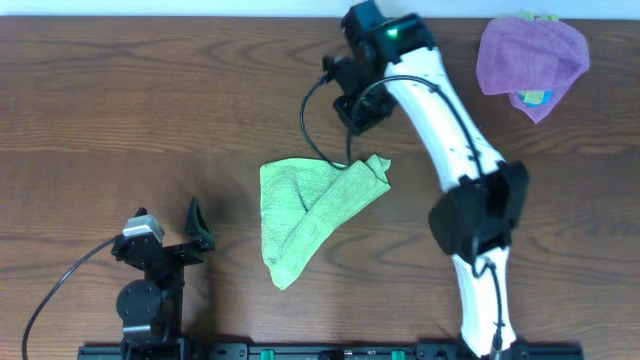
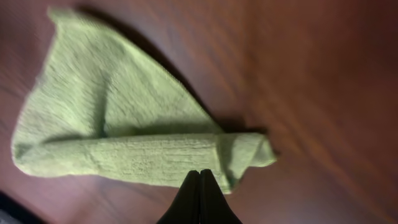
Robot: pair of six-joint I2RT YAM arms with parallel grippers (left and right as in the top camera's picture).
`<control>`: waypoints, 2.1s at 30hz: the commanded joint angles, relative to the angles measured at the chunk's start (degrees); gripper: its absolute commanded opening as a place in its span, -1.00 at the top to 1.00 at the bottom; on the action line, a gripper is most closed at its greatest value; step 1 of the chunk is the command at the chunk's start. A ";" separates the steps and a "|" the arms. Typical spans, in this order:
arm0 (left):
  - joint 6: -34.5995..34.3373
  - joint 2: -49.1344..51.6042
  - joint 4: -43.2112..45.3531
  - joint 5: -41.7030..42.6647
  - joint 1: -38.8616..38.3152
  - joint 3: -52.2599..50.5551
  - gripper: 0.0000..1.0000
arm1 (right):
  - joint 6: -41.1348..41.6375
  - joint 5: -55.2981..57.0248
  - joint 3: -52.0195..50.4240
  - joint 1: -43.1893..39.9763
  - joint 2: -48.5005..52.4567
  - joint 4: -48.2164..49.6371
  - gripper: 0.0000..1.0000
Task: Fold the cloth
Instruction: 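Release the towel and move the right gripper to its right corner, then pinch the towel corner with the right gripper and pull it flat rightward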
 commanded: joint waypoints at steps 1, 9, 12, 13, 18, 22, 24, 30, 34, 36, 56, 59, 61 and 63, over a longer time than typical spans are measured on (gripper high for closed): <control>-0.20 -0.37 -1.07 -0.85 -0.24 -2.05 -0.91 | 0.70 -1.62 -0.74 0.59 2.73 -2.47 0.97; -0.20 -0.37 -1.07 -0.85 -0.24 -2.05 -0.91 | 0.72 -1.11 -1.55 -1.07 -7.34 -3.78 0.97; -0.20 -0.37 -1.09 -0.83 -0.24 -2.05 -0.91 | 1.05 0.11 -6.12 -1.25 -16.94 -1.88 0.96; -0.20 -0.37 -1.09 -0.85 -0.24 -2.05 -0.91 | 1.44 1.09 -8.41 -1.09 -19.74 -0.76 0.96; -0.20 -0.37 -1.07 -0.83 -0.24 -2.05 -0.91 | 4.39 5.27 -33.97 -1.57 -38.32 12.66 0.81; -0.20 -0.37 -1.07 -0.85 -0.24 -2.05 -0.91 | 8.68 1.03 -52.78 -2.49 -44.59 23.50 0.61; -0.20 -0.37 -1.07 -0.85 -0.24 -2.05 -0.91 | 9.88 -3.65 -59.36 -2.49 -44.59 27.63 0.60; -0.20 -0.37 -1.07 -0.85 -0.24 -2.05 -0.91 | 11.26 -10.16 -69.94 -2.54 -44.37 39.34 0.16; -0.20 -0.37 -1.09 -0.85 -0.24 -2.05 -0.91 | 11.80 -13.49 -73.24 -2.84 -44.09 45.24 0.13; -0.20 -0.37 -1.09 -0.83 -0.24 -2.05 -0.91 | 12.35 -13.81 -73.79 -3.17 -43.36 47.67 0.12; -0.20 -0.37 -1.07 -0.85 -0.24 -2.05 -0.91 | 12.76 -15.19 -73.85 -9.27 -31.65 60.22 0.02; -0.20 -0.37 -1.07 -0.85 -0.24 -2.05 -0.91 | 13.11 -17.68 -73.85 -9.25 -30.38 60.85 0.07; -0.20 -0.37 -1.07 -0.83 -0.24 -2.05 -0.91 | 13.40 -17.66 -73.85 -9.27 -29.81 61.24 0.08; -0.20 -0.37 -1.07 -0.85 -0.24 -2.05 -0.91 | 13.44 -17.73 -73.85 -9.27 -29.51 61.22 0.11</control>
